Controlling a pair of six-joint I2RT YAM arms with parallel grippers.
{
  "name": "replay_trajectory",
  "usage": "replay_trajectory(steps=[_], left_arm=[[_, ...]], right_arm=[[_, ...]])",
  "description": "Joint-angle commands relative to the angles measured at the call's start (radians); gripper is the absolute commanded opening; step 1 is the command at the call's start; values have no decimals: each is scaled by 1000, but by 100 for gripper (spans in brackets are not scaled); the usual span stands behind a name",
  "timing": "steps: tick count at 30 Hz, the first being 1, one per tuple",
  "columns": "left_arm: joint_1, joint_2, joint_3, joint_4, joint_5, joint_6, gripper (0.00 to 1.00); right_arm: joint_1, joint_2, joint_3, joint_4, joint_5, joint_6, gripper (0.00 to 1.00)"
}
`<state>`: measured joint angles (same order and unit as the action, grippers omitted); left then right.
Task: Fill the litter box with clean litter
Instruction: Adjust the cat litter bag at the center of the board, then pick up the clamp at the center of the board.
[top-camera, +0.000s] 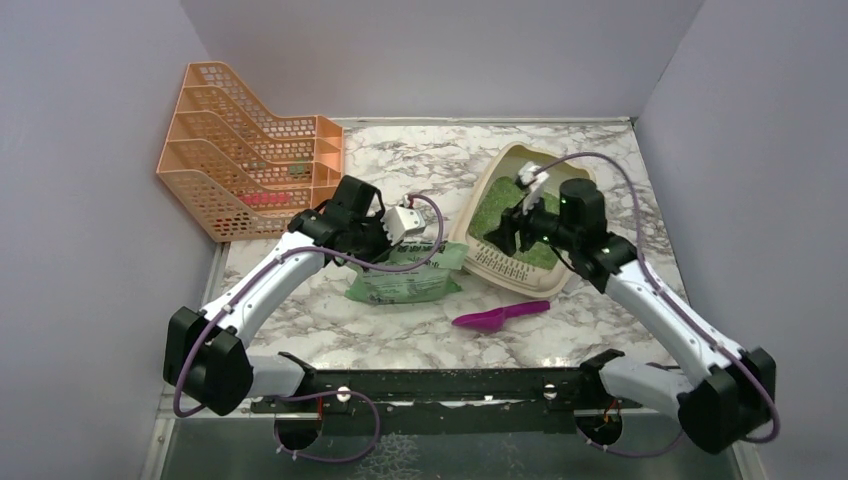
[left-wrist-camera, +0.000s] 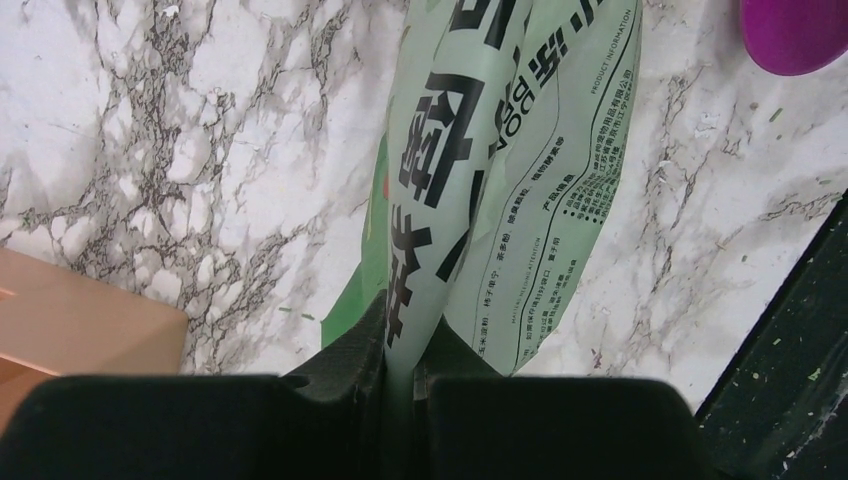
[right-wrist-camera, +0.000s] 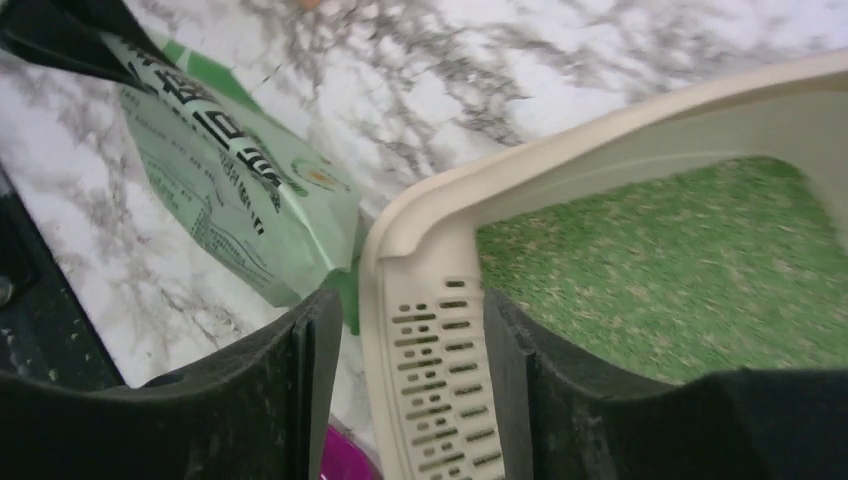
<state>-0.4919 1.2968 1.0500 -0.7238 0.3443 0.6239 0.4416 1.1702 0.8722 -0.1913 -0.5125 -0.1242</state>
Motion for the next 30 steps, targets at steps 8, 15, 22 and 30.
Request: replay_trajectory(steps=[8,15,22,30], left_arm=[[10,3,49,85,-19,-87,24],[10,59,105,98,-22,-149,49],[12,25,110,138,-38,-164,63],[13,-34,110,181,-41,-203,82]], right_arm=[[-30,-415,-56,-443,1220,768,100],[-40,-591,-149,-652,1291,1060,95],[-39,-581,-226,-659,1219,1148,93],[-230,-431,-196,-494,1030,948,90]])
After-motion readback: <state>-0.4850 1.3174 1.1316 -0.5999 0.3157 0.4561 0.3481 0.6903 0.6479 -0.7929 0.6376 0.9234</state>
